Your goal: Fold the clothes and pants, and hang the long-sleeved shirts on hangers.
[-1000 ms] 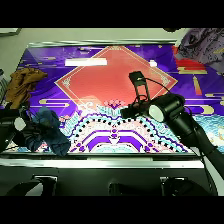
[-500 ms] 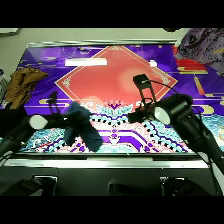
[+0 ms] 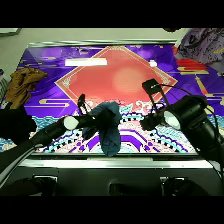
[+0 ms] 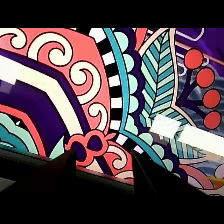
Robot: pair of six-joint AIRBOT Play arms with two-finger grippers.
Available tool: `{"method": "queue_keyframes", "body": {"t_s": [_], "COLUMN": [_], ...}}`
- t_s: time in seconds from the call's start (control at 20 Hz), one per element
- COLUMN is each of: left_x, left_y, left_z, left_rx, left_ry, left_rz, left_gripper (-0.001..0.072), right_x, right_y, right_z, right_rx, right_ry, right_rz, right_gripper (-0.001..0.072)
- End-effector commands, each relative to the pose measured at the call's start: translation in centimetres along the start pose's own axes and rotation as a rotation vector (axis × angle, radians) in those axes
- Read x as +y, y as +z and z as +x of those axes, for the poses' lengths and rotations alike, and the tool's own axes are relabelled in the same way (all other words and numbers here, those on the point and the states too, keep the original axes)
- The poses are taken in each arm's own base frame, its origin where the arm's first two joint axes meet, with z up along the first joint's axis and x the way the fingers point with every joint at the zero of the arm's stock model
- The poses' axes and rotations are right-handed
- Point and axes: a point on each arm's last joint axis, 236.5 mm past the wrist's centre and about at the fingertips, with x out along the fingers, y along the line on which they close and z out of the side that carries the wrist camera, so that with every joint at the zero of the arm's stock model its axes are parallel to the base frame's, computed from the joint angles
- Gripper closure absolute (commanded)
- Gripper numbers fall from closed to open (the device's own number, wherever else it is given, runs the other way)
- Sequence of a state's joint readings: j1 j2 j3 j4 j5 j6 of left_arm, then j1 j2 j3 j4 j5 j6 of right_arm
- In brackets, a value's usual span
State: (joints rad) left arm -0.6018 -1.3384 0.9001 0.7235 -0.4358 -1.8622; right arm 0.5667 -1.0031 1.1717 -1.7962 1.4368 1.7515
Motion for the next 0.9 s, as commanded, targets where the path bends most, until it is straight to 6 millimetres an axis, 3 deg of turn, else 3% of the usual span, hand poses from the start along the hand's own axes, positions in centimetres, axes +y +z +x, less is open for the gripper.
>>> {"method": "queue_keyframes", "body": {"t_s": [0.0, 0.1, 0.15, 0.25, 0.4, 0.5, 0.65, 0.85], "left_x": [1.8, 4.4, 6.0, 9.2, 11.4, 12.0, 12.1, 12.1], "left_y": [1.7, 3.9, 4.9, 7.1, 8.9, 9.4, 9.6, 9.6], "left_z": [-3.6, -7.9, -10.0, -13.5, -16.2, -16.7, -16.8, -16.8], "left_rx": [0.104, 0.11, 0.098, 0.054, 0.012, -0.001, -0.005, -0.005], "left_ry": [0.033, 0.103, 0.155, 0.259, 0.305, 0.311, 0.312, 0.312], "left_rz": [0.043, 0.091, 0.112, 0.137, 0.112, 0.091, 0.086, 0.086], "left_gripper": [0.0015, 0.0015, 0.0015, 0.0015, 0.0027, 0.0027, 0.0028, 0.0027], "right_x": [-3.9, -7.1, -7.1, -3.4, 4.6, 9.0, 13.5, 17.8], "right_y": [0.8, 0.3, 0.2, 0.6, -1.4, -3.4, -5.4, -6.9], "right_z": [0.3, 1.5, 2.6, 4.9, 8.2, 10.4, 13.0, 14.7], "right_rx": [-0.027, -0.018, -0.023, -0.044, 0.02, 0.084, 0.153, 0.232], "right_ry": [-0.069, -0.008, 0.101, 0.442, 0.758, 0.805, 0.783, 0.807], "right_rz": [0.04, 0.258, 0.388, 0.588, 0.628, 0.587, 0.504, 0.462], "right_gripper": [0.029, 0.0291, 0.0292, 0.0298, 0.0273, 0.0096, 0.0096, 0.0096]}}
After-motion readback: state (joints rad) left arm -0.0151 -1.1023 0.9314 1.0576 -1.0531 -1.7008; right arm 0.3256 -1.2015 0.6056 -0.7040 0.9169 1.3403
